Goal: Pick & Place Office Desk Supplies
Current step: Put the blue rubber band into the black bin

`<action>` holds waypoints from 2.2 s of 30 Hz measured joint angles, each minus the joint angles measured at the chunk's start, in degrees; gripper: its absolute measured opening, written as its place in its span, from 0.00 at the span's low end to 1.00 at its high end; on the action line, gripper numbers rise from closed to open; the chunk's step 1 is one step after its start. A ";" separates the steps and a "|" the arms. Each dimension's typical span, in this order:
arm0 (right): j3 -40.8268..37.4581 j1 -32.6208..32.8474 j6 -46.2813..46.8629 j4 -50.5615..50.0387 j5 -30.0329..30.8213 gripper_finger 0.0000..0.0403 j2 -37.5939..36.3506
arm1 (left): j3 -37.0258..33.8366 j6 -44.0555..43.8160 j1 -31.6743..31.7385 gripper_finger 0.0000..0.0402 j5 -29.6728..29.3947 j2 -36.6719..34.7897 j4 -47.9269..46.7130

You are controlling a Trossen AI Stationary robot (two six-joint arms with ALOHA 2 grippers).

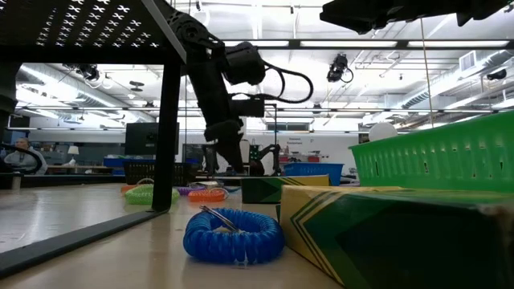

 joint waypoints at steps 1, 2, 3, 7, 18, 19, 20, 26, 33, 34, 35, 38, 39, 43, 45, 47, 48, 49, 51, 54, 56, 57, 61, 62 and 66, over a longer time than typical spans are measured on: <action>0.00 0.00 0.00 -0.14 0.00 0.48 0.00 | 0.00 -0.26 0.04 0.00 -0.28 -0.26 -0.01; 0.00 0.00 0.00 -0.16 0.00 0.48 0.00 | 0.00 -0.31 0.05 0.00 -0.94 -0.52 0.01; 0.00 0.00 0.00 -0.16 0.00 0.48 0.00 | 0.00 -0.33 0.06 0.00 -1.66 -0.86 -0.13; 0.00 0.00 0.00 -0.18 0.02 0.48 0.00 | 0.07 -0.49 0.02 0.00 -4.77 -2.52 -0.69; 0.00 0.00 0.07 -0.47 0.00 0.48 0.00 | 0.11 -3.66 1.75 0.00 -15.86 -8.48 -7.28; 0.00 0.00 0.09 -0.52 0.00 0.48 0.00 | 0.11 -4.04 2.17 0.00 -16.99 -9.12 -8.21; 0.00 0.00 0.15 -0.63 0.00 0.48 0.00 | 0.12 -4.28 2.65 0.00 -17.77 -9.69 -8.77; 0.00 0.00 0.22 -1.54 0.00 0.48 0.00 | 0.13 -5.13 7.35 0.00 -18.83 -11.74 -13.48; 0.00 0.00 0.22 -3.00 0.00 0.48 0.00 | 0.13 -5.14 14.20 0.00 -18.40 -11.93 -16.73; 0.00 0.00 0.22 -3.25 -0.01 0.48 0.00 | 0.13 -5.10 15.10 0.00 -17.36 -11.93 -16.94; 0.00 0.00 0.22 -3.47 -0.02 0.48 0.00 | 0.13 -5.01 16.00 0.00 -16.04 -11.93 -17.25; 0.00 0.00 0.21 -3.75 -0.02 0.48 0.00 | 0.13 -4.57 18.59 0.00 -12.50 -11.93 -18.03; 0.00 0.00 0.20 -3.79 -0.02 0.48 0.00 | 0.13 -4.50 19.42 0.00 -12.14 -11.93 -18.30; 0.00 0.00 0.20 -3.79 -0.02 0.48 0.00 | 0.13 -4.01 22.48 0.00 -7.66 -11.76 -19.91; 0.00 0.00 0.20 -3.79 -0.02 0.48 0.00 | 0.13 -3.85 23.50 0.00 -6.80 -11.76 -20.78; 0.00 0.00 0.20 -3.79 -0.02 0.48 0.00 | 0.13 -3.92 23.91 0.00 -6.69 -11.76 -22.07; 0.00 0.00 0.20 -3.79 -0.02 0.48 0.00 | 0.13 -4.02 24.12 0.00 -6.46 -11.76 -23.00; 0.00 0.00 0.20 -3.92 -0.02 0.48 0.00 | 0.13 -4.02 24.17 0.00 -6.06 -11.76 -23.44; 0.00 0.00 0.20 -4.37 -0.02 0.48 0.00 | 0.13 -4.08 24.17 0.00 -5.54 -11.76 -23.36; 0.00 0.00 0.62 -4.72 -0.02 0.48 0.00 | 0.13 -3.81 24.04 0.02 -5.43 -11.76 -23.41; 0.00 0.00 0.63 -4.94 -0.02 0.48 0.00 | 0.13 -3.18 24.02 0.04 -5.07 -11.76 -23.76; 0.00 0.00 0.63 -4.94 -0.02 0.48 0.00 | 0.13 -2.90 24.02 0.06 -4.64 -11.76 -23.91; 0.00 0.00 1.14 -4.94 -0.02 0.48 0.00 | 0.13 -2.69 24.00 0.11 -3.89 -11.89 -25.79; 0.00 0.00 1.16 -4.97 -0.02 0.48 0.00 | 0.13 -2.69 24.00 0.13 -3.89 -11.91 -25.94; 0.00 0.00 1.29 -5.01 -0.02 0.48 0.00 | 0.15 -2.15 24.00 0.19 -3.98 -11.91 -26.74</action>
